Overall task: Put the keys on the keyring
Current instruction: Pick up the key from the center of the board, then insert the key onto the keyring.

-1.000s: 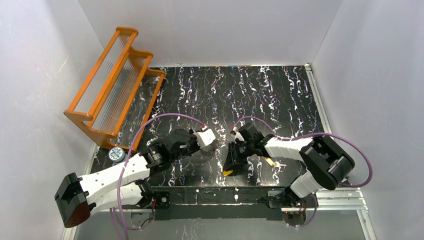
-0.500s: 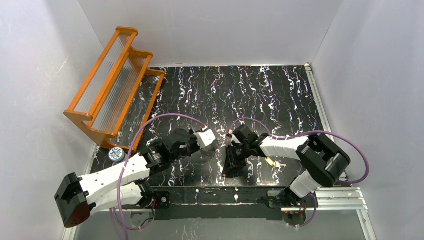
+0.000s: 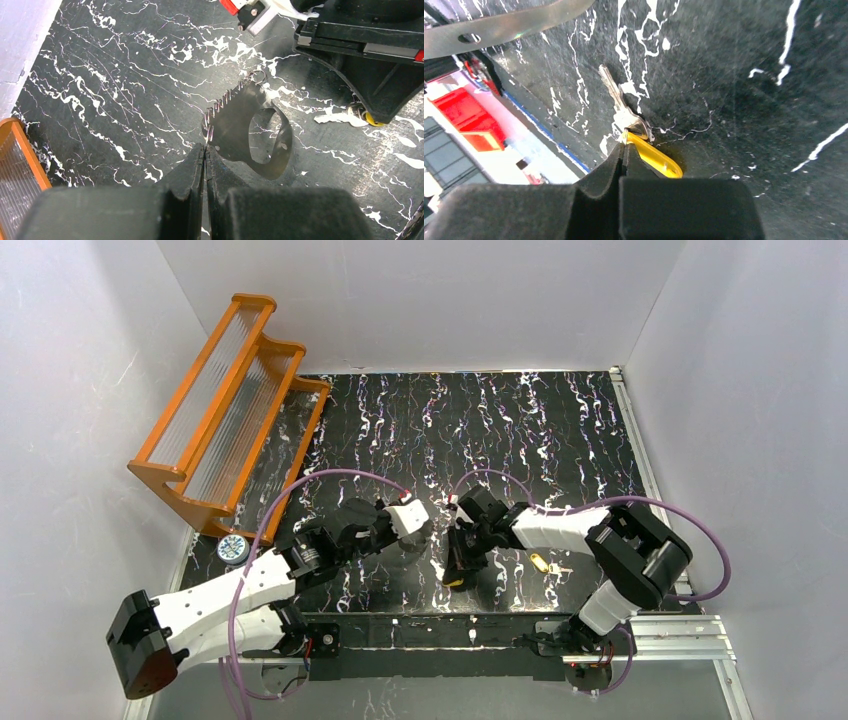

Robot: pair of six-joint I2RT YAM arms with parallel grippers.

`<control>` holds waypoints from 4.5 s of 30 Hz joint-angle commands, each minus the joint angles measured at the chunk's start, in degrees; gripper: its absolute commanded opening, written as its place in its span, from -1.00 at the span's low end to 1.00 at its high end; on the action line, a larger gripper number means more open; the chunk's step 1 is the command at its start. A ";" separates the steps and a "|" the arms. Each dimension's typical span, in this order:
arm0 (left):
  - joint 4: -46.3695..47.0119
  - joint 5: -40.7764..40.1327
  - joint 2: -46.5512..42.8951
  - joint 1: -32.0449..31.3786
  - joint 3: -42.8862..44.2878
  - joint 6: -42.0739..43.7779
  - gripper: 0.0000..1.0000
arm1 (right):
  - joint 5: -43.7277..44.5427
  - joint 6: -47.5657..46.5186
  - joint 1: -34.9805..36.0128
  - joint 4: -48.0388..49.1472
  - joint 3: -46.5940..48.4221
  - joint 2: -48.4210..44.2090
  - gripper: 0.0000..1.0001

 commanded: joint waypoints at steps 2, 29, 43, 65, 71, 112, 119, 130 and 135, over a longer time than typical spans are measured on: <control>-1.94 0.31 -2.22 -0.08 0.22 0.83 -1.00 | 6.02 -8.36 0.19 -4.01 3.92 -3.53 -0.97; 1.65 14.27 -0.13 -0.15 1.64 4.38 -1.00 | 14.57 -33.31 -5.25 -6.00 9.37 -23.45 -0.97; -17.93 5.81 -5.77 -0.15 11.02 5.28 -1.00 | -6.04 -33.62 -13.88 -2.01 6.15 -22.32 -0.97; 18.03 23.43 4.27 -0.23 -5.45 -0.45 -1.00 | -28.68 -35.74 -14.16 12.07 -1.43 -21.66 -0.97; 18.47 24.29 3.12 -0.23 -5.55 -2.25 -1.00 | -30.12 -36.54 -13.58 12.20 -1.01 -20.53 -0.97; 18.26 25.19 2.82 -0.32 -4.66 -5.26 -1.00 | -1.68 -39.61 -2.61 4.16 6.50 -18.93 -0.97; 18.23 24.85 2.31 -0.32 -4.58 -5.78 -1.00 | 3.27 -40.09 -2.57 1.81 6.14 -20.35 -0.97; 18.35 24.82 1.68 -0.32 -4.98 -6.01 -1.00 | 2.92 -39.37 -2.55 2.20 5.80 -20.55 -0.97; 18.34 24.90 0.56 -0.32 -5.65 -5.45 -1.00 | 2.30 -39.35 -2.61 2.89 5.26 -21.36 -0.97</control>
